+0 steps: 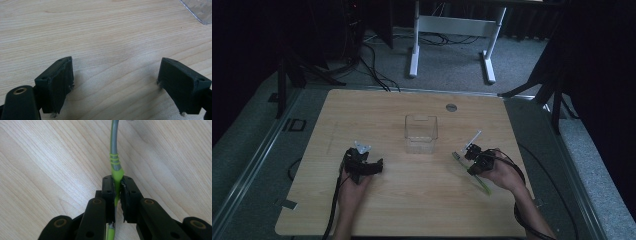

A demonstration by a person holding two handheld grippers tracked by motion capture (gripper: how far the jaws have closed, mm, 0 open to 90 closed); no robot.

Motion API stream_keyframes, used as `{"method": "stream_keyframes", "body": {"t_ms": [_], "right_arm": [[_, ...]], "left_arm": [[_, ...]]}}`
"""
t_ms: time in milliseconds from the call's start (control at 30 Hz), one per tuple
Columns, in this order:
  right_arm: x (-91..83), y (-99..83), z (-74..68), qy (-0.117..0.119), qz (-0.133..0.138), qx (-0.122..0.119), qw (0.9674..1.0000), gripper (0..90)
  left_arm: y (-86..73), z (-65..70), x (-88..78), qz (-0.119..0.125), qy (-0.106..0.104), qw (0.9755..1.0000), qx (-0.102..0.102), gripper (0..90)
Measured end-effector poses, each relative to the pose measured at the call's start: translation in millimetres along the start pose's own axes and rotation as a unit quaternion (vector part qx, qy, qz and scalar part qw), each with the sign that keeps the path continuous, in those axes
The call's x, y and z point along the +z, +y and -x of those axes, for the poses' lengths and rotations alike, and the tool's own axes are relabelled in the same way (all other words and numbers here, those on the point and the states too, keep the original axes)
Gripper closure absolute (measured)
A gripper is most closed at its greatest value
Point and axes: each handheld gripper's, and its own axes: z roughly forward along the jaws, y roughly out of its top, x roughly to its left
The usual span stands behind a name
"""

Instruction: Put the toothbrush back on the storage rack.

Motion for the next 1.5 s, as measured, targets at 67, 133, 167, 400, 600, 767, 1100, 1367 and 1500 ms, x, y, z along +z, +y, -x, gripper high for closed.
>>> {"method": "stream_keyframes", "body": {"t_ms": [67, 133, 167, 400, 600, 767, 1100, 1367, 1500], "right_arm": [[-1.5, 0.0, 0.7, 0.000, 0.003, 0.000, 1.0000, 82.0], [-2.7, 0.3, 1.1, 0.000, 0.006, 0.001, 1.0000, 82.0], [-3.1, 0.4, 1.2, 0.000, 0.007, 0.002, 1.0000, 82.0], [-6.8, 1.3, 2.8, 0.001, 0.017, 0.007, 0.9998, 82.0], [-11.5, 2.4, 3.8, 0.004, 0.028, 0.012, 0.9995, 82.0], [-13.9, 3.6, 4.4, 0.003, 0.035, 0.014, 0.9993, 82.0], [-18.5, 6.4, 5.4, 0.005, 0.052, 0.020, 0.9984, 82.0], [-23.4, 9.6, 5.6, 0.008, 0.070, 0.023, 0.9973, 82.0], [-25.2, 11.2, 5.1, 0.009, 0.075, 0.027, 0.9968, 82.0]], "left_arm": [[0.0, 0.0, 0.0, 0.000, 0.000, 1.0000, 0.000, 13.7], [0.0, 0.0, 0.0, 0.000, 0.000, 1.0000, 0.000, 13.7], [0.0, 0.0, 0.0, 0.000, 0.000, 1.0000, 0.000, 13.7], [0.0, 0.0, 0.0, 0.000, 0.000, 1.0000, 0.000, 13.7], [0.0, 0.0, 0.0, 0.000, 0.000, 1.0000, 0.000, 13.7], [0.0, 0.0, 0.0, 0.000, 0.000, 1.0000, 0.000, 13.7], [0.0, -0.1, -0.1, 0.000, 0.000, 1.0000, 0.001, 13.7], [0.0, 0.1, 0.1, 0.000, 0.000, 1.0000, -0.001, 13.7], [0.0, 0.0, 0.0, 0.000, 0.000, 1.0000, 0.000, 13.7]]}}
